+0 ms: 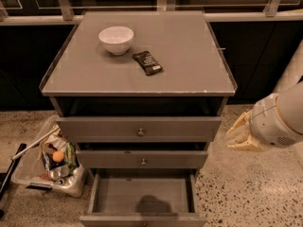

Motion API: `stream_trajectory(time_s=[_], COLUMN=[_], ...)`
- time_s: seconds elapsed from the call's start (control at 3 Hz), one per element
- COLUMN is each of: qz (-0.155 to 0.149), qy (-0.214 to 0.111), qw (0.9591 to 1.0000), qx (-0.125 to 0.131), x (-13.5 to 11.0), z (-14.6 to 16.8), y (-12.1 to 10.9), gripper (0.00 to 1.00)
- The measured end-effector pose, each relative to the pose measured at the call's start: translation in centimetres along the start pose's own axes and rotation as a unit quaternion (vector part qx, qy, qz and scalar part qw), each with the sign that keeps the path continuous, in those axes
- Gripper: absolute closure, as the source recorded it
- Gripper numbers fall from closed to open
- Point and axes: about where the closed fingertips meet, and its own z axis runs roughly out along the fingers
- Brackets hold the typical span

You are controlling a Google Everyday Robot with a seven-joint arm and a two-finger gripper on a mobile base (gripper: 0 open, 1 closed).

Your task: Close bottom drawer

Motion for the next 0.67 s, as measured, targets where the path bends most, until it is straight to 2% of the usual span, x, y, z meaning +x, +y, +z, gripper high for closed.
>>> stream_trajectory(time_s=[0.33,0.67], qz=[0.015,0.056], qy=[-0.006,-0.031], qw=[0.9998,0.9969], qx=[-0.013,-0.046], x=[0.2,1.7], z=[1.4,7.5], y=[0.5,2.3], gripper=[1.00,1.00])
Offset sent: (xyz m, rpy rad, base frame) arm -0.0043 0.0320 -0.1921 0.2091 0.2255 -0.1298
